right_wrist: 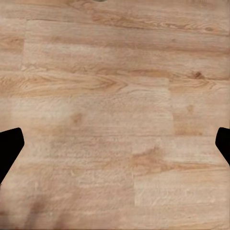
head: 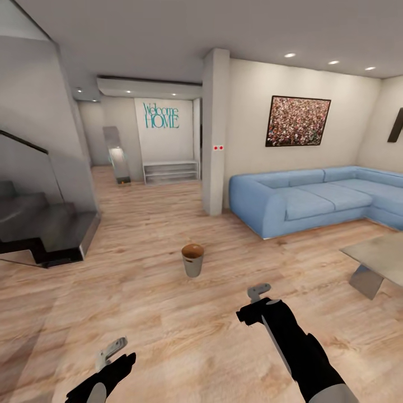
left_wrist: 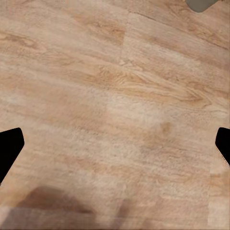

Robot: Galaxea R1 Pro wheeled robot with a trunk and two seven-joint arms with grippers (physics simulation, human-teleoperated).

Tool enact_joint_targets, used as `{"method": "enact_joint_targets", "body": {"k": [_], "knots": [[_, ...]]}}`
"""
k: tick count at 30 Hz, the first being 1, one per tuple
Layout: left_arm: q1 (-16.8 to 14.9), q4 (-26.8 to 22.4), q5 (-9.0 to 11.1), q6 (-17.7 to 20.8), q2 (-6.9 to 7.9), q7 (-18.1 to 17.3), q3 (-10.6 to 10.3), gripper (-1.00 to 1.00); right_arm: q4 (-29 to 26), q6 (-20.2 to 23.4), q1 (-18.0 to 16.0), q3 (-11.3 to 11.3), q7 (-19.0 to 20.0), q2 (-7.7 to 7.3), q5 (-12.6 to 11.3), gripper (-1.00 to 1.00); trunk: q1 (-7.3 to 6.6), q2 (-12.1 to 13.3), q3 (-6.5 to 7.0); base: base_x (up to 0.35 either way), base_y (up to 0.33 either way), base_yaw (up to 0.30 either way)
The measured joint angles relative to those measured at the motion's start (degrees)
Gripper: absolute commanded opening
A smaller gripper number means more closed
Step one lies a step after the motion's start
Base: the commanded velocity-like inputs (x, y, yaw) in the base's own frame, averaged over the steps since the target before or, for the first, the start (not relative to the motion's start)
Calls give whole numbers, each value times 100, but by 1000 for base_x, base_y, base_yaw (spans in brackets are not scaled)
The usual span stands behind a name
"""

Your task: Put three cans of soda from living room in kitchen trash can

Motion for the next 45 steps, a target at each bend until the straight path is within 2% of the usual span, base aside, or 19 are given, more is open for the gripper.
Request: {"method": "enact_joint_targets", "body": {"k": [9,14,21,24,25,29,35,38,40,41,45], "knots": [[-4,0,13,4,6,-60,-2,100,52,6,-5,-5,0,0,-2,100,0,0,0,334,139,0],[-10,0,-2,22,15,-73,-6,100,445,-7,-203,-8,0,0,-31,100,0,0,0,334,143,0],[-30,78,-8,33,17,-67,-1,100,713,0,-328,-9,-2,0,-38,100,0,0,0,334,140,0],[-52,132,-8,34,17,-67,0,100,1251,9,-625,-17,-6,19,-40,100,0,0,0,334,135,0],[-63,160,-8,34,17,-67,0,100,1647,11,-829,-19,-7,44,-41,100,0,0,0,334,132,0],[-94,211,-9,41,18,-67,0,100,2677,10,-1342,-24,-2,125,-56,100,0,0,0,334,129,0],[-103,239,-9,43,18,-66,0,100,3044,-47,-1521,-35,26,146,-62,100,0,0,0,334,121,0],[-106,259,-9,44,18,-66,0,100,3084,-315,-1535,-152,47,150,-132,100,0,0,0,334,115,0],[-121,290,-9,44,18,-66,0,100,3137,-921,-1515,-332,39,159,-332,100,0,0,0,334,114,0],[-145,334,-9,44,18,-66,-2,100,3200,-1412,-1493,-407,25,185,-464,100,0,0,0,334,114,0],[-205,447,-9,44,18,-66,-1,100,3313,-2107,-1467,-510,10,246,-623,100,0,0,0,334,113,0]]}}
